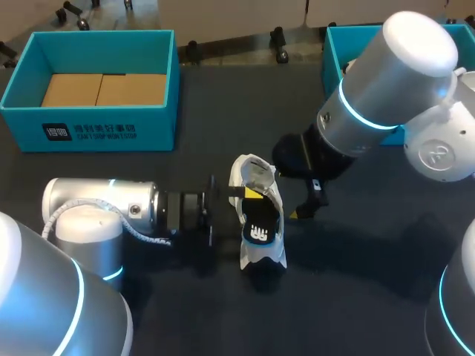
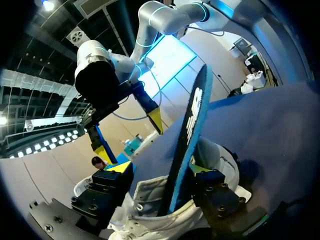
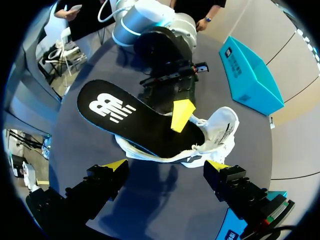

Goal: Take the shoe out of the shoebox, open the shoe tongue, remove and reinsert the insole, then place the shoe into the shoebox

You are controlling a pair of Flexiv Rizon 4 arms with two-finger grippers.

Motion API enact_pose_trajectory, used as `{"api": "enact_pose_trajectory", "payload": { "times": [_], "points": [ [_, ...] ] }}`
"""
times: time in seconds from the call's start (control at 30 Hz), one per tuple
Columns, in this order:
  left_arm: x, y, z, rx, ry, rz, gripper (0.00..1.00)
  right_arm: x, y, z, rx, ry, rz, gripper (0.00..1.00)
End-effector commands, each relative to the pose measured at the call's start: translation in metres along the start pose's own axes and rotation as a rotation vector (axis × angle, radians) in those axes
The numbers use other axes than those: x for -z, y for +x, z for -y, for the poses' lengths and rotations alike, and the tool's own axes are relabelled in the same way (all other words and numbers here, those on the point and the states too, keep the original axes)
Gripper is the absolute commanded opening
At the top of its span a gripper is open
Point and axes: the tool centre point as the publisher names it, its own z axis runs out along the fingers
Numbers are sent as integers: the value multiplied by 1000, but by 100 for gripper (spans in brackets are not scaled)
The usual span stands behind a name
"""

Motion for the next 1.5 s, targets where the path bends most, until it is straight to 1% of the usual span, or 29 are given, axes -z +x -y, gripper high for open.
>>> {"api": "enact_pose_trajectory", "payload": {
  "times": [0.03,0.07,0.1,0.17,0.2,0.23,0.4,0.67,0.87,1.07,1.1,1.13,1.17,1.23,1.27,1.33,1.4,1.43,1.5],
  "points": [
    [3,1,11,-6,9,5,50,-1,0,-1,0,1,1,100],
    [3,1,13,-8,12,4,48,-1,0,-1,0,1,1,100],
    [2,2,14,-9,15,3,43,-1,0,-1,0,1,1,100],
    [1,4,16,-11,20,-1,24,-1,0,-1,0,1,1,100],
    [1,5,16,-11,23,-2,1,-1,0,-1,0,1,1,100],
    [1,6,17,-9,25,-5,0,-1,0,-1,0,1,1,100],
    [-3,12,15,-5,29,-15,0,-1,0,-1,0,1,1,100],
    [-7,17,1,-31,-1,-48,0,-1,0,-1,0,1,1,100],
    [-9,17,-10,-49,-28,-51,0,-1,0,-1,0,1,1,100],
    [-9,17,-12,-71,-46,-49,0,-1,0,-1,0,1,1,100],
    [-8,17,-11,-73,-49,-47,5,-1,0,-1,0,1,1,100],
    [-6,16,-9,-74,-49,-45,27,-1,0,-1,0,1,1,100],
    [-5,16,-6,-76,-47,-42,38,-1,0,-1,0,1,1,100],
    [-3,14,-2,-76,-38,-29,44,-1,0,-1,0,1,1,100],
    [-2,13,0,-73,-32,-25,46,-1,0,-1,0,1,1,100],
    [0,10,5,-78,-24,-18,44,-1,0,-1,0,1,1,100],
    [1,7,10,-84,-15,-9,40,-1,0,-1,0,1,1,100],
    [2,6,11,-86,-13,-8,37,-1,0,-1,0,1,1,100],
    [3,6,13,-87,-10,-5,33,-1,0,-1,0,1,1,100]
  ]
}}
